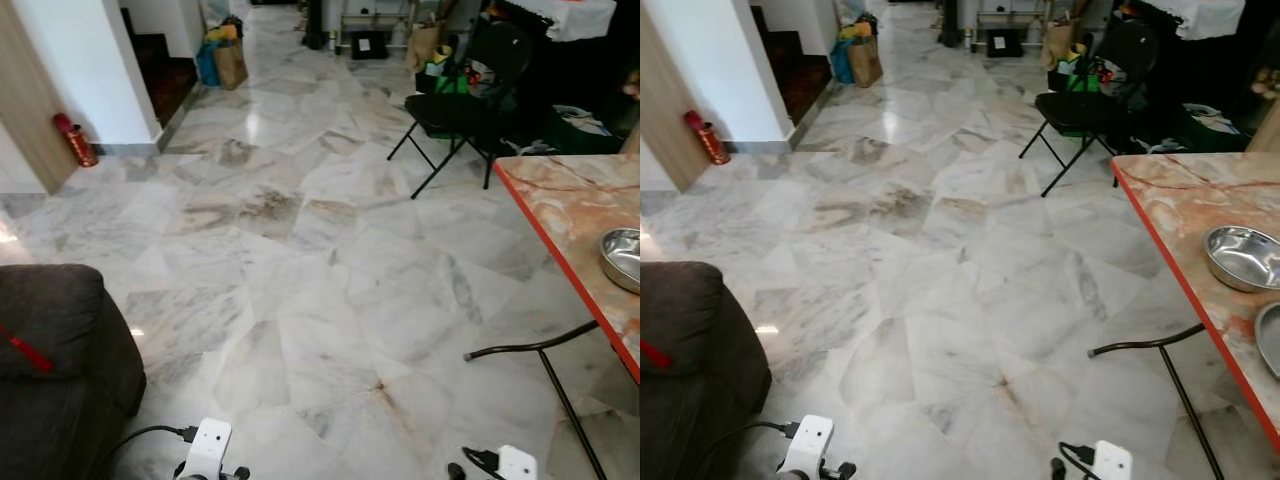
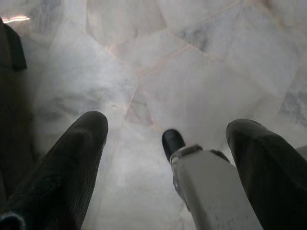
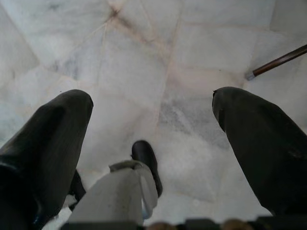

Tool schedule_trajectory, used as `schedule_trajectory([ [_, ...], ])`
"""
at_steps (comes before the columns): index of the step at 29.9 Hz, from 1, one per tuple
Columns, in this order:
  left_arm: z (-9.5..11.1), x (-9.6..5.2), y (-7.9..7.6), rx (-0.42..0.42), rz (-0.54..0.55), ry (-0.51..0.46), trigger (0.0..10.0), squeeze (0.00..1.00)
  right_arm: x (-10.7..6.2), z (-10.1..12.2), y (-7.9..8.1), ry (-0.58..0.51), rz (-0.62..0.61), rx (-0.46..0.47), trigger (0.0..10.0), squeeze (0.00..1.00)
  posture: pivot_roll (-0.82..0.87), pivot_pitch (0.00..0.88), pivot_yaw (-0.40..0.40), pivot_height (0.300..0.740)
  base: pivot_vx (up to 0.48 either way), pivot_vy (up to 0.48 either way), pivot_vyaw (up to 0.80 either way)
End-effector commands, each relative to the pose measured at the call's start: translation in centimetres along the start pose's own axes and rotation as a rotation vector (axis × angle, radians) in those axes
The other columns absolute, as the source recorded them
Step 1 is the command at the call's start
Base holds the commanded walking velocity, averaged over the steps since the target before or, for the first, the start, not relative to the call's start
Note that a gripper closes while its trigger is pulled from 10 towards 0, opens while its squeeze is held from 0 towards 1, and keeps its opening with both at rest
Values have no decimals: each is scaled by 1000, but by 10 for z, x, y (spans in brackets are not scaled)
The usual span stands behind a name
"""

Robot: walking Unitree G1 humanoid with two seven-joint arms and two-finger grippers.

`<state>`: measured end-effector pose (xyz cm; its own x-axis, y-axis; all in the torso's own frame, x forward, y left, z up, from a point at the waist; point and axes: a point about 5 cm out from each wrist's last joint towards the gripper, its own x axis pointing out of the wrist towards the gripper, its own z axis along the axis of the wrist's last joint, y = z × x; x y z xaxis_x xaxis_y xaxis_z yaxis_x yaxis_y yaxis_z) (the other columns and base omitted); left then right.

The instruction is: Setting the table

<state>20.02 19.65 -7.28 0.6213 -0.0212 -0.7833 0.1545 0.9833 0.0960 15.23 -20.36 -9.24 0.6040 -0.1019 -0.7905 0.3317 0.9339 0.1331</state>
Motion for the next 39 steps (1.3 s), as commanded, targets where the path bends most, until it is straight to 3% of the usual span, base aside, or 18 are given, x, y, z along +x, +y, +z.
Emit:
schedule_trajectory([
  [1,0,-1,6,-2,19,-3,10000,0,1,3,1,4,10,-18,10000,0,29,0,-24,740,0,0,-725],
  [6,-8,-3,7,53,15,19,10000,0,2,12,-4,-17,-11,-2,10000,0,30,0,-13,740,0,-123,-725],
  [15,-14,-5,13,23,34,35,10000,0,1,5,-1,-3,-13,12,10000,0,38,0,-1,740,0,-72,-724],
  [30,-6,-4,15,25,29,14,10000,0,2,2,2,16,-9,16,10000,0,46,0,2,740,0,0,-725],
  [39,-6,-3,13,23,28,15,10000,0,2,3,4,18,0,5,10000,0,47,0,-8,740,0,255,-725],
])
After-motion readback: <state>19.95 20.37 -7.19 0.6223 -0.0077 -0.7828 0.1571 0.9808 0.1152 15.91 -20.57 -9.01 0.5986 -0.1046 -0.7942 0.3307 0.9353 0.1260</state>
